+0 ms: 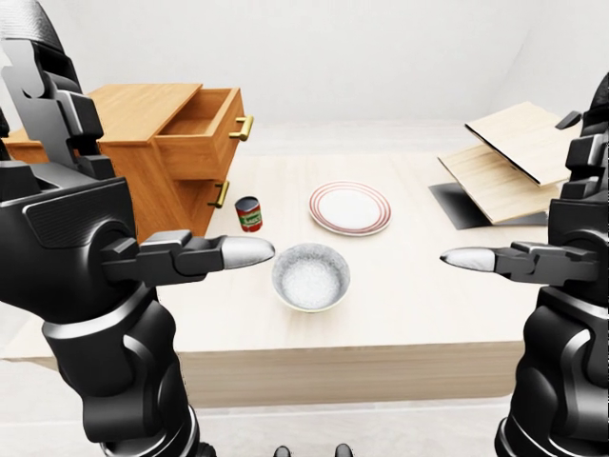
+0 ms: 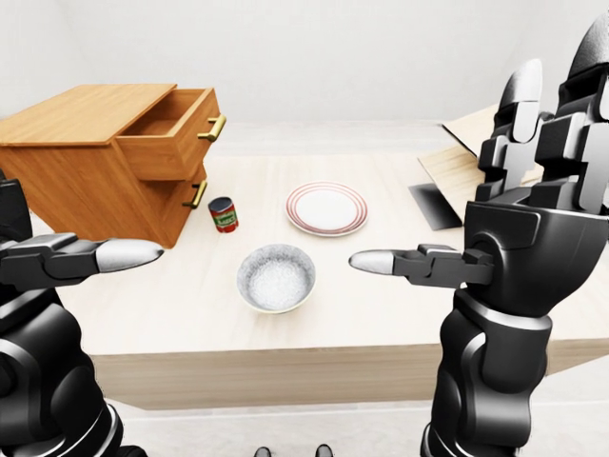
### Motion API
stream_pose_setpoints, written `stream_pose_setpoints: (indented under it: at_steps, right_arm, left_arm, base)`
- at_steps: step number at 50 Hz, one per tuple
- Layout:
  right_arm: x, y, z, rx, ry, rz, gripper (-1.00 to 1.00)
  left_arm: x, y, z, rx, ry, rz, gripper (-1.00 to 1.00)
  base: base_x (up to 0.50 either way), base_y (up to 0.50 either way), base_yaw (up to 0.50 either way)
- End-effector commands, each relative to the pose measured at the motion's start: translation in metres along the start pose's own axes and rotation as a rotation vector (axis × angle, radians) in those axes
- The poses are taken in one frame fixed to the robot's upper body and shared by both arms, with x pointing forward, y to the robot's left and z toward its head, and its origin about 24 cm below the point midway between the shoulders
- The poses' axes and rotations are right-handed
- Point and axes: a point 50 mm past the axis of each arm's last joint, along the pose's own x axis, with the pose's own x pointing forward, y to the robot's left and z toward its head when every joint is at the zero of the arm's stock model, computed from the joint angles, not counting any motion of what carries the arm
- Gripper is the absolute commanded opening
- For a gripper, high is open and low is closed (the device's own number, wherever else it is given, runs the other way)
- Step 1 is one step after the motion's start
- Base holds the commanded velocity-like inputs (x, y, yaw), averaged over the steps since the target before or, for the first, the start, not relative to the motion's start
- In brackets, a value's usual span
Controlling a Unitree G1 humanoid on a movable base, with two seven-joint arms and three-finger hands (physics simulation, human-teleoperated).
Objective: Close the top drawer of the cabinet.
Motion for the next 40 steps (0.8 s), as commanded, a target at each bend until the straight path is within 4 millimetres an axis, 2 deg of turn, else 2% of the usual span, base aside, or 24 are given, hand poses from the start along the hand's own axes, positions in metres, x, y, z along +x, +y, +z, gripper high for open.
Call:
stream_pose_setpoints:
  at_steps: [1, 9, 38, 40]
  right_arm:
    - [-0.0018, 0.0033, -0.0017, 0.001, 0.012, 0.022, 1.0]
    - [-0.0014, 0.0025, 0.0001, -0.008, 0.003, 0.024, 1.0]
    - [0.0007, 0.0024, 0.0029, -0.006, -0.017, 0.024, 1.0]
    - [0.0017, 0.0019, 0.0024, -0.005, -0.018, 0.02, 1.0]
  left_arm:
    - [-0.002, -0.0009, -0.0002, 0.007, 0.008, -0.007, 1.0]
    - [-0.0011, -0.0011, -0.0053, 0.021, 0.025, -0.016, 1.0]
    - [0.0011, -0.0035, 0.001, 0.015, -0.01, -0.027, 1.0]
    - [0.0006, -0.0042, -0.003, 0.025, 0.009, -0.036, 1.0]
  base:
    - [0.1, 0.5, 0.0]
    - [0.1, 0.5, 0.0]
    - [0.1, 0.5, 0.0]
    - [0.1, 0.5, 0.0]
